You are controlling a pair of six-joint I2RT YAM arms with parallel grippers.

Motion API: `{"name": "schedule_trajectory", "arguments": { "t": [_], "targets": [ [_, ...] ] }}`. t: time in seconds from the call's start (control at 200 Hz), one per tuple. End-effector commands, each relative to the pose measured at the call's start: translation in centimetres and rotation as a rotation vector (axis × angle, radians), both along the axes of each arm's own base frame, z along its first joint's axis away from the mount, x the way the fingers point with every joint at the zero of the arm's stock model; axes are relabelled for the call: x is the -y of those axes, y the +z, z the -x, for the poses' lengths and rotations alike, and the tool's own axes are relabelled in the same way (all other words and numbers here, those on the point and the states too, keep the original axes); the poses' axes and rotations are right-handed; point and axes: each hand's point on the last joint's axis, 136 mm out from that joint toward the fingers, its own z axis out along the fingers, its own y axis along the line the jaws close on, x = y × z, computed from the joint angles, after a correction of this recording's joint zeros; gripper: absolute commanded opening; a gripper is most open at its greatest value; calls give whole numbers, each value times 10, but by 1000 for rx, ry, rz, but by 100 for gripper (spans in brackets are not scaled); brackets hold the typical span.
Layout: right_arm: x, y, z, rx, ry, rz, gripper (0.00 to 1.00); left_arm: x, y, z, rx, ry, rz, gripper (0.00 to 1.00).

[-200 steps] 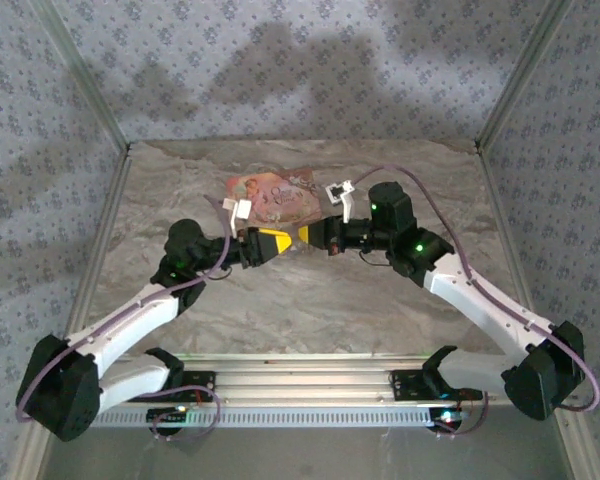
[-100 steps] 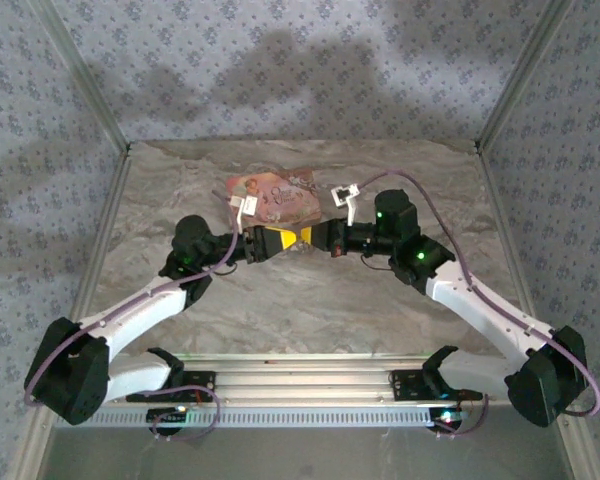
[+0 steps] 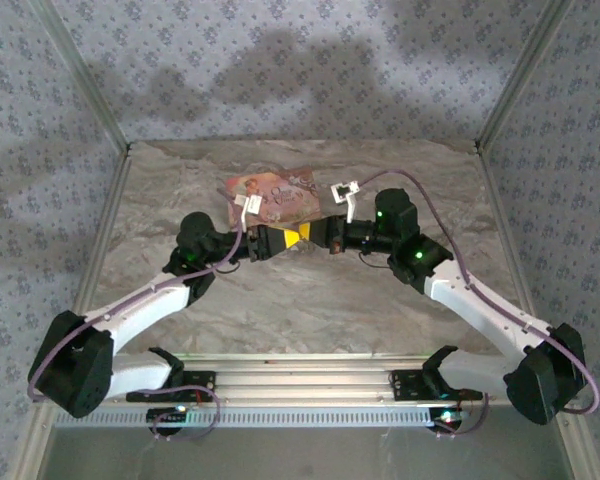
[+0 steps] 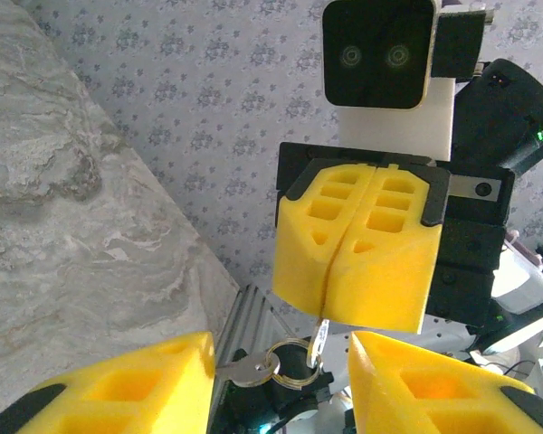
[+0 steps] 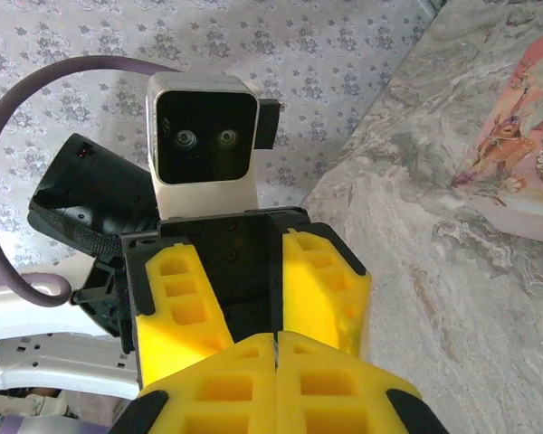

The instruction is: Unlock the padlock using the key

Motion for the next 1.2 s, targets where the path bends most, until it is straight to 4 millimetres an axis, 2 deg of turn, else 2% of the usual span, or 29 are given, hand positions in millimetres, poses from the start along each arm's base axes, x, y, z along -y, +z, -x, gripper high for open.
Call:
{"name": "schedule_trajectory", "arguments": {
  "t": [0.0,0.195,0.345,0.42,0.535,0.704,0.769,0.844,0.989,1.194],
  "targets": [
    [-2,8,-1,12,9,-27,0,4,24,4,86,-30,37,41],
    [-3,3,-3,4,2,-20,0,8,21,5,78,-51,22,35],
    [-3,3,-4,3,0,-20,0,8,20,5,81,-49,20,9],
    [-3,3,-4,2,-2,-21,0,7,19,5,85,-42,13,0],
    [-2,3,-4,-2,-5,-19,0,5,15,5,100,-25,-14,0],
    [5,4,-5,-21,-13,15,42,1,5,12,129,-32,-100,0],
    [8,5,-4,-27,-1,24,51,-1,3,15,140,-36,-123,0],
    [9,6,-2,-31,12,28,55,-2,3,18,148,-45,-135,0],
    [7,4,0,-33,27,27,53,-3,4,21,153,-59,-138,0],
    [-5,0,8,-39,81,26,39,-3,6,23,155,-71,-135,0]
  ]
}}
